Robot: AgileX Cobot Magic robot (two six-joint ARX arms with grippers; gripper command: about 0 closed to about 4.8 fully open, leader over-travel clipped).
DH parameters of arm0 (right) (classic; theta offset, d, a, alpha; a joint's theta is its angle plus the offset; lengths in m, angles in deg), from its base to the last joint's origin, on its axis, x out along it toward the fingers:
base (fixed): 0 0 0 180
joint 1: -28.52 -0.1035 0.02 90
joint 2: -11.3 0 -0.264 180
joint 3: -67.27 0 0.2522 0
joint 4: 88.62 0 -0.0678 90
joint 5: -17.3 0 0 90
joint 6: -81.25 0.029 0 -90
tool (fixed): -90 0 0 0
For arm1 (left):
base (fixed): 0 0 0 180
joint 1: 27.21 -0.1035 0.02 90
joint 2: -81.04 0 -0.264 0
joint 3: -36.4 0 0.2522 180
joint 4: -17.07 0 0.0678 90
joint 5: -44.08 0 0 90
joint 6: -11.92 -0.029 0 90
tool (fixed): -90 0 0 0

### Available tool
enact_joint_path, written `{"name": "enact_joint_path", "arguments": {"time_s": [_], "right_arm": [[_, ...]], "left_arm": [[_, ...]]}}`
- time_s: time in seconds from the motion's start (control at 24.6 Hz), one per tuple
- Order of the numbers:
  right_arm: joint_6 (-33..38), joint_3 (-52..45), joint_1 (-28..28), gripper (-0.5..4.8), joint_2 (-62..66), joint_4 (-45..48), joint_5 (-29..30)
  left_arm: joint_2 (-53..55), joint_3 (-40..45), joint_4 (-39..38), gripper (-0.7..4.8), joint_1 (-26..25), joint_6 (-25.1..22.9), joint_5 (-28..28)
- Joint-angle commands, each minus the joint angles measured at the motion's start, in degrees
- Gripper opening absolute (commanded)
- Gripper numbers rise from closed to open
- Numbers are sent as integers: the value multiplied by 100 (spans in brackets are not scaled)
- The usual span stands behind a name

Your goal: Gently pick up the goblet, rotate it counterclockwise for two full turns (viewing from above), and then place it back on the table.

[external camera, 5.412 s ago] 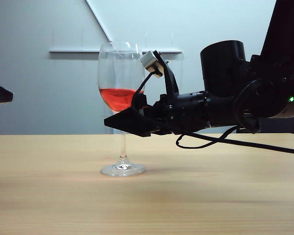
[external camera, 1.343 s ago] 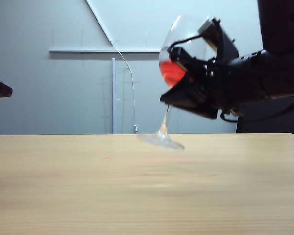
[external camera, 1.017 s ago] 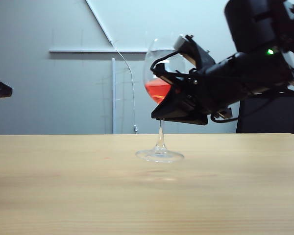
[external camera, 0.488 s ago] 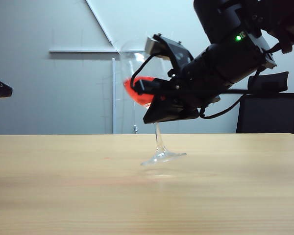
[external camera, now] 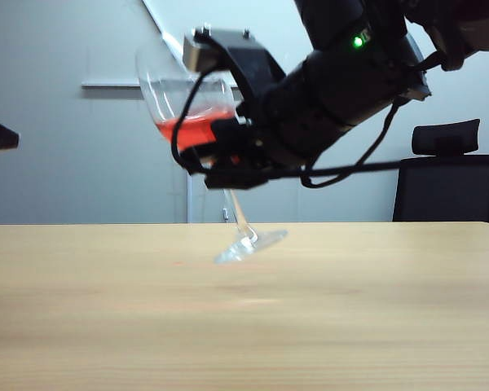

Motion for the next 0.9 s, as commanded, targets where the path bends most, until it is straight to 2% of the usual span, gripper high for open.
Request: {"name": "enact_joint_path", "arguments": {"time_s": [0.04,0.37,0.53,0.61,0.69,0.9], "right_arm": [[-9,-199,-85,-2,-68,1086,24],[898,-960,-66,-2,-68,2708,601],[1845,-1360,17,-2,-66,3517,966],[2100,-1526,90,-2,-66,3825,1104],[2317,-1670,153,-2,-66,4028,1123],[2723,-1762,608,-2,2,4107,1661]], "left_arm": [[-46,-15,76,-5,7,-2,7],[-50,-15,74,-5,7,-2,4],[-50,-15,74,-5,7,-2,4],[-48,-15,72,-5,7,-2,7],[-50,-15,74,-5,7,-2,4],[-50,-15,74,-5,7,-2,4]]}}
